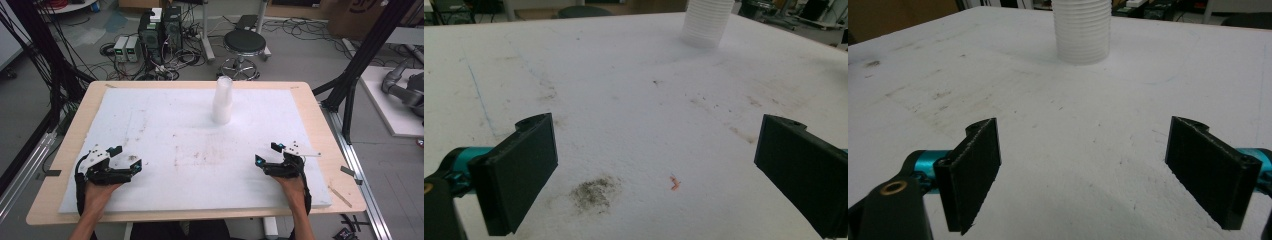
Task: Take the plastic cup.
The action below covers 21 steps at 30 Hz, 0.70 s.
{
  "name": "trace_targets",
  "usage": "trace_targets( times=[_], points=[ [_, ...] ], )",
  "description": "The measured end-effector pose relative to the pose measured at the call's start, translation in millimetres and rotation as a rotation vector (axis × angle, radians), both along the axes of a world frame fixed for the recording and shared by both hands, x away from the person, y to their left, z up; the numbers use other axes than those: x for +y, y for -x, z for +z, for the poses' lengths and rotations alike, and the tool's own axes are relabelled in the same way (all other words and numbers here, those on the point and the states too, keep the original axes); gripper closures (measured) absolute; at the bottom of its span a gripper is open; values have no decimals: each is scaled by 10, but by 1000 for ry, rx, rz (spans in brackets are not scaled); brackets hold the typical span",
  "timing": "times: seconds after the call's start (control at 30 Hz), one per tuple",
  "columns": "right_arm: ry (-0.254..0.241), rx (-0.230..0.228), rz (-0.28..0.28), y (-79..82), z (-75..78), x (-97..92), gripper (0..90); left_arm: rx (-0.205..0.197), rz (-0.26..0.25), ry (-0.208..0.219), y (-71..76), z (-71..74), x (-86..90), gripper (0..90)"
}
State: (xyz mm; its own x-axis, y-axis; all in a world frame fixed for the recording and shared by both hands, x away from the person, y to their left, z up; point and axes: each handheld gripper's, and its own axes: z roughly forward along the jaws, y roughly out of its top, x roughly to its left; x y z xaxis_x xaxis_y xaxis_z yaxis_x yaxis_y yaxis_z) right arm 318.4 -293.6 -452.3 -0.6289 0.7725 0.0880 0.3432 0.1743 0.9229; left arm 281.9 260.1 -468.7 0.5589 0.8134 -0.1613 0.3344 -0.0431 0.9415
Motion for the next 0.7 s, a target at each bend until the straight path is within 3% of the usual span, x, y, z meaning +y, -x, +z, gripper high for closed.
trace_targets(
  times=[0.1, 0.4, 0.63, 0.7],
  points=[
    [-1, 1, 5, 0, 1, -2, 142, 14, -1, 1, -15, 0, 3, 36],
    [-10, 18, 15, -28, 1, -14, 142, -13, 1, -17, 12, 2, -19, 36],
    [-5, 28, 27, -20, 19, -29, 142, -3, -5, -25, 2, 4, -22, 36],
    [-11, 29, 27, -27, 86, -62, 142, -16, -9, -32, 14, 5, -28, 36]
  ],
)
